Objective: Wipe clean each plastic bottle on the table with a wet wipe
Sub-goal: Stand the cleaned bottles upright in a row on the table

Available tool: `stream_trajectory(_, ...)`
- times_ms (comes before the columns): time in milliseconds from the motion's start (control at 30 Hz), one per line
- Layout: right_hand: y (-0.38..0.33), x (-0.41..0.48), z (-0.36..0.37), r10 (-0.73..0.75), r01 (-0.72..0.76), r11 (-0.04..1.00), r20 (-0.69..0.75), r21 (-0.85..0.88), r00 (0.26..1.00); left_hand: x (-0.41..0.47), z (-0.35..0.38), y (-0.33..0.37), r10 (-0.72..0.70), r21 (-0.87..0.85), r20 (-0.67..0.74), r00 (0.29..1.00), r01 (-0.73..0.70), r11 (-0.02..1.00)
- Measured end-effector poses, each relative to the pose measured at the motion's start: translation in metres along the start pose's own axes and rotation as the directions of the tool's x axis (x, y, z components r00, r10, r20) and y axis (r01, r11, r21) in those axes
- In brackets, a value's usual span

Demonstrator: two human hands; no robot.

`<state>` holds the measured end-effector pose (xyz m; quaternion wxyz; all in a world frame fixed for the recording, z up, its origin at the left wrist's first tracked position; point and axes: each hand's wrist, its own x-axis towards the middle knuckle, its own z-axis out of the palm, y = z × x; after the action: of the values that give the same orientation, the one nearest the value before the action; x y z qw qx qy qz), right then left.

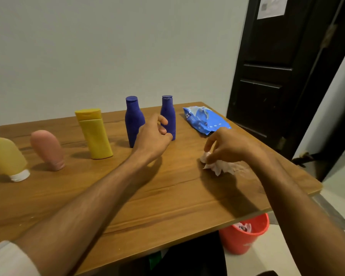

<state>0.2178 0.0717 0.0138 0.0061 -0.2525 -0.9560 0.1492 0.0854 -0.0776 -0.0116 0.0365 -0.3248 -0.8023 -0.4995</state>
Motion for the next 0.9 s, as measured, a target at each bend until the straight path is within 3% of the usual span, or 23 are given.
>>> stream_trajectory(267, -0.027, 0.026, -0.038, -0.031, 0.067, 0.986, -0.223, 0.154, 0.974, 0.043, -0.04, 0.024, 0.169, 0.175, -0.089, 0.982, -0.152, 0.973)
stream_trajectory(333, -0.027, 0.036, -0.043, -0.008, 0.036, 0.987, -0.183, 0.155, 0.983, 0.054, -0.05, 0.03, 0.196, 0.197, -0.106, 0.975, -0.173, 0.965)
stream_trajectory(533, -0.022, 0.048, -0.027, 0.114, -0.121, 0.991, 0.113, 0.06, 0.987, 0.069, -0.06, 0.034, 0.173, 0.173, -0.128, 0.977, -0.15, 0.973)
stream_trajectory(900, -0.008, 0.048, -0.01, 0.224, -0.207, 0.97, 0.135, -0.13, 0.965, 0.067, -0.044, 0.031, 0.131, 0.178, -0.086, 0.988, -0.114, 0.977)
